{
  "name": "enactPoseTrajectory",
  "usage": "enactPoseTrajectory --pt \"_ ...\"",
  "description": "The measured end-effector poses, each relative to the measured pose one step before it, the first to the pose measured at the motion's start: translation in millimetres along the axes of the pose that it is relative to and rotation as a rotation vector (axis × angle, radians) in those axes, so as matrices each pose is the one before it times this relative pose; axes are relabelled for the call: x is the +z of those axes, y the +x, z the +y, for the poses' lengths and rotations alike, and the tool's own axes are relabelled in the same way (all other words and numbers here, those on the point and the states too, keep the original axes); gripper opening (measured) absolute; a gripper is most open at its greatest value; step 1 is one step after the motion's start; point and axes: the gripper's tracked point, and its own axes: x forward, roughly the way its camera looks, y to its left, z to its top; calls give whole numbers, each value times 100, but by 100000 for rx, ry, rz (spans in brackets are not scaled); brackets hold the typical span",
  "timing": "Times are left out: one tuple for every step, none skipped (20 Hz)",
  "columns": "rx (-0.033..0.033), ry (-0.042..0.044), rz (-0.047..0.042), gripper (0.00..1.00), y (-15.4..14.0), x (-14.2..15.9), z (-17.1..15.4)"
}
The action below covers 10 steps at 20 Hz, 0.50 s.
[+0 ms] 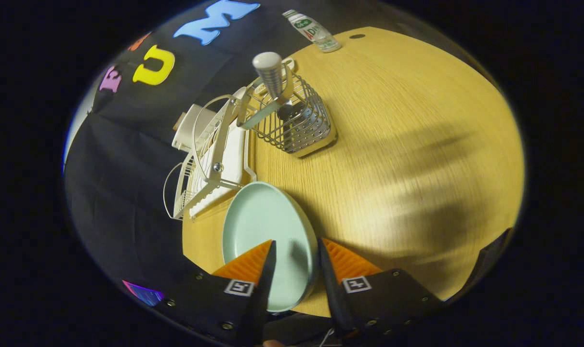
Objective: Take the plate from the dish rack, then take the spoon from the basket and place it into the plate.
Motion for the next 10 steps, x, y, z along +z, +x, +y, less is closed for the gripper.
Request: enactPoseTrajectory --pt "-1504 -5518 -6598 67 -1152 1193 -91" --pt "427 -6935 -10302 82 -1298 1778 179" --pt "-298 -8632 -12135 82 -1415 2373 192" --pt "-1502 -9492 -11891 82 -1330 2256 -128" --pt "-1810 -10122 -9821 82 -1446 2096 -291" --pt "-1536 -8326 -8731 81 -1240 1590 -292" --pt "-529 -5765 -6837 82 -853 1524 -143" --pt "-633 -3874 -4998 81 -605 1063 217" --pt "-414 -2441 -3108 82 -409 692 -162" --pt "167 -1358 -2339 82 -321 513 -159"
